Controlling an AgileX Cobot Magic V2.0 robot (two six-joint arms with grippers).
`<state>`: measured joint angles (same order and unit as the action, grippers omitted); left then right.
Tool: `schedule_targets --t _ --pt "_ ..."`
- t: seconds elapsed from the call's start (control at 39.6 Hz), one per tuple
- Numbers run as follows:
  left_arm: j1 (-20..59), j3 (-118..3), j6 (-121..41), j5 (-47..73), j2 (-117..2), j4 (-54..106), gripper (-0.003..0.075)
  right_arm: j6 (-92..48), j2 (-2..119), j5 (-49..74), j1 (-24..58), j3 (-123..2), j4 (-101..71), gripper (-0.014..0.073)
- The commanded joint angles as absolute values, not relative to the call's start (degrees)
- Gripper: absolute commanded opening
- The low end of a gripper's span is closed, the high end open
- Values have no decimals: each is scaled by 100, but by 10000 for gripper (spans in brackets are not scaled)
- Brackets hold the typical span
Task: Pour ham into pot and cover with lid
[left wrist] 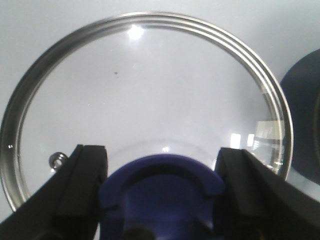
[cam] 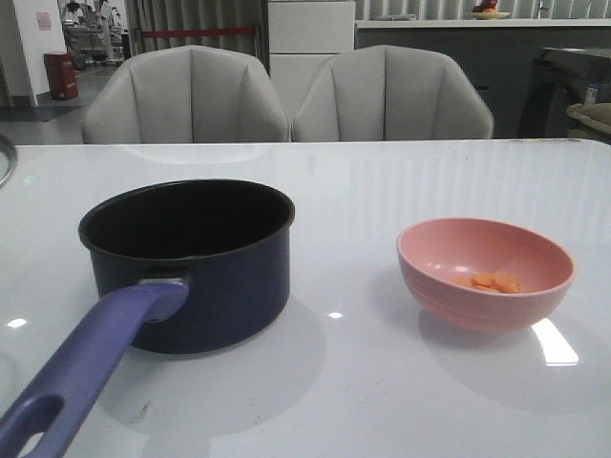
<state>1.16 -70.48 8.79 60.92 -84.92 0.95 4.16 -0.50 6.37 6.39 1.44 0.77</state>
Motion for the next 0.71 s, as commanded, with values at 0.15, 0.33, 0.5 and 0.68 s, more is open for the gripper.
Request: schedule_targets --t 0.15,0.33,0.5,0.68 --pt "-683 -6130 571 5096 -8152 375 247 390 -165 211 592 207 122 153" --pt "-860 -5347 542 4192 -8236 398 247 390 -165 211 592 207 122 153" --pt "-870 -5058 542 3815 -8549 480 247 390 -165 211 592 207 122 153" --pt "-870 -5058 542 3688 -8947 598 247 390 -165 211 585 207 122 153"
